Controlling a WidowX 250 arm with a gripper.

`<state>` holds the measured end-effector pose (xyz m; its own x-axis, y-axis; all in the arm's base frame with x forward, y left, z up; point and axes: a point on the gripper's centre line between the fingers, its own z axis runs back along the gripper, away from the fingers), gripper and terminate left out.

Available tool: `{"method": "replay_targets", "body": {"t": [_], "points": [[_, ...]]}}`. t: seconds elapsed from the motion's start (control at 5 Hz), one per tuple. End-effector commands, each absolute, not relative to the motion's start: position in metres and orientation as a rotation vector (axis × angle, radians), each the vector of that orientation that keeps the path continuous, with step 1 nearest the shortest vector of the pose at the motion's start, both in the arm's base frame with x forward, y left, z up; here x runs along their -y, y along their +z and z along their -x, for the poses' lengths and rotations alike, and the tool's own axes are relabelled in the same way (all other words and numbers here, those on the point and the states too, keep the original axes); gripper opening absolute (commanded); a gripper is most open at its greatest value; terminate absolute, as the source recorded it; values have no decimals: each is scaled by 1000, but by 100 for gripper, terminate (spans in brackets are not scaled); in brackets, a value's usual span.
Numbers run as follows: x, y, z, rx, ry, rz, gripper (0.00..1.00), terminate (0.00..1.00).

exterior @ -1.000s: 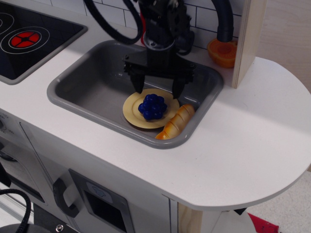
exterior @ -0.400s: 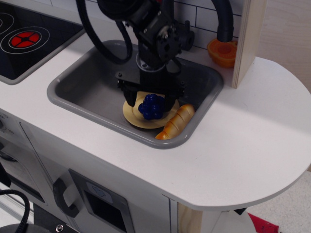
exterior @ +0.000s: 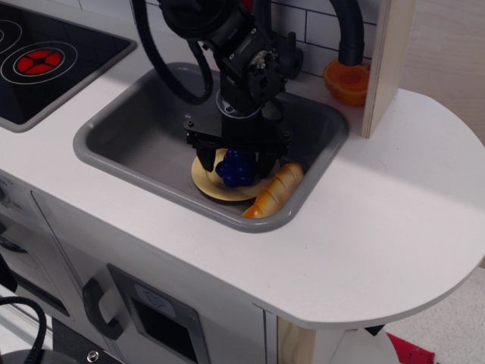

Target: Take blueberries off plate sink

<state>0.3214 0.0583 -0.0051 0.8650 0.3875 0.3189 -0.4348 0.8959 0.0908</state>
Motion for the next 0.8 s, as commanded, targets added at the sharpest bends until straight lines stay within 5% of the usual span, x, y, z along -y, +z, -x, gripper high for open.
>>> {"method": "replay_targets", "body": {"t": [0.0, 0.6], "points": [[-64, 11, -335, 359, 448, -112, 0, 0], [-104, 59, -326, 465, 532, -56, 0, 0]]}}
